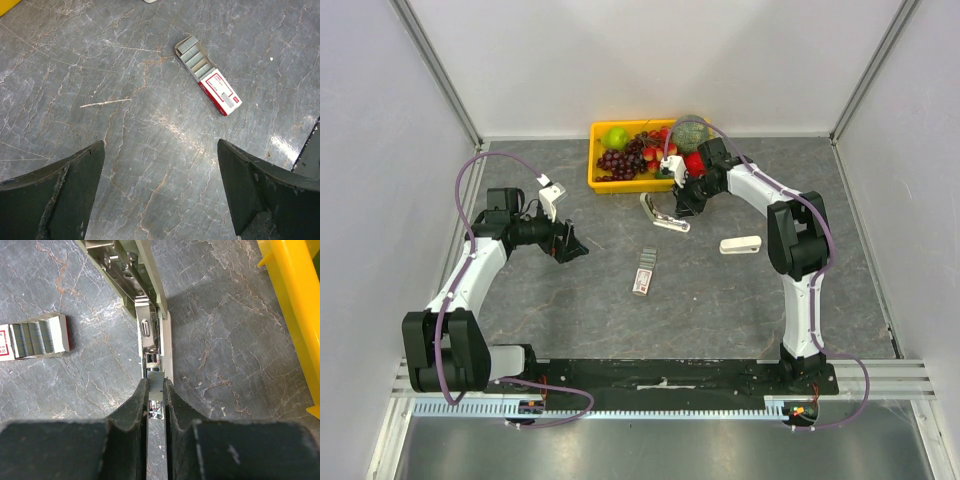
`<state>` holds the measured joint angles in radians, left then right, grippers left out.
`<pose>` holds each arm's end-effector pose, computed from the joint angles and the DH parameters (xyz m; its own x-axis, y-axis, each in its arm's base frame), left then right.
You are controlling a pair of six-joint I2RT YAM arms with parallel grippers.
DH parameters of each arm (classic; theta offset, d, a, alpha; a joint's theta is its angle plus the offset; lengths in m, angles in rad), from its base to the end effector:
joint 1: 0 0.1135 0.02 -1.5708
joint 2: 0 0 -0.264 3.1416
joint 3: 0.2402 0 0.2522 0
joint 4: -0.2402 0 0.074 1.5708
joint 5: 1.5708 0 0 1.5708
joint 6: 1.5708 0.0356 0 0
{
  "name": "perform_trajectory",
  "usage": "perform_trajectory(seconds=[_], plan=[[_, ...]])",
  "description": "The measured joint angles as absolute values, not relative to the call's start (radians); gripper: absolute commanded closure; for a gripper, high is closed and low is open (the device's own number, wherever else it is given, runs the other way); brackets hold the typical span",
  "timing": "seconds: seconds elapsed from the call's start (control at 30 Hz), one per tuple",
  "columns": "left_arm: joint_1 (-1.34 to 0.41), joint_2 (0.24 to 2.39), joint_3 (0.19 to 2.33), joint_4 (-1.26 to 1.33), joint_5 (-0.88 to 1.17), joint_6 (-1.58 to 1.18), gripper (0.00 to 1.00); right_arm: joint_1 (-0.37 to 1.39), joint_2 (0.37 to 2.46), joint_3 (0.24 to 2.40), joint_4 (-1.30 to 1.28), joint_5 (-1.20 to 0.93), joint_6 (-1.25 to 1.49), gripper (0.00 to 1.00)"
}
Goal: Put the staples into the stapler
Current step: Install the staple into the stapler.
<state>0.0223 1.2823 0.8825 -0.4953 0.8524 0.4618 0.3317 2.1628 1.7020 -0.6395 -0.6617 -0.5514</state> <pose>0.2554 -0.0211 0.2505 -0.4951 0.2823 -0.8217 0.7559 0.6062 -0.2472 0.4275 0.1704 0.1864 -0.4453 -0.5905 -0.6731 -0.8847 0.4061 0.2290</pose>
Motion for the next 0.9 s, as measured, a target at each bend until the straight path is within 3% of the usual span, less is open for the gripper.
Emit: perform_trajectory(seconds=[0.9], plan=[[0.022, 1.283, 0.882, -0.492, 0.866, 0.462, 0.0, 0.332, 2.141, 1.643, -0.611, -0.677, -0.594, 0.85]])
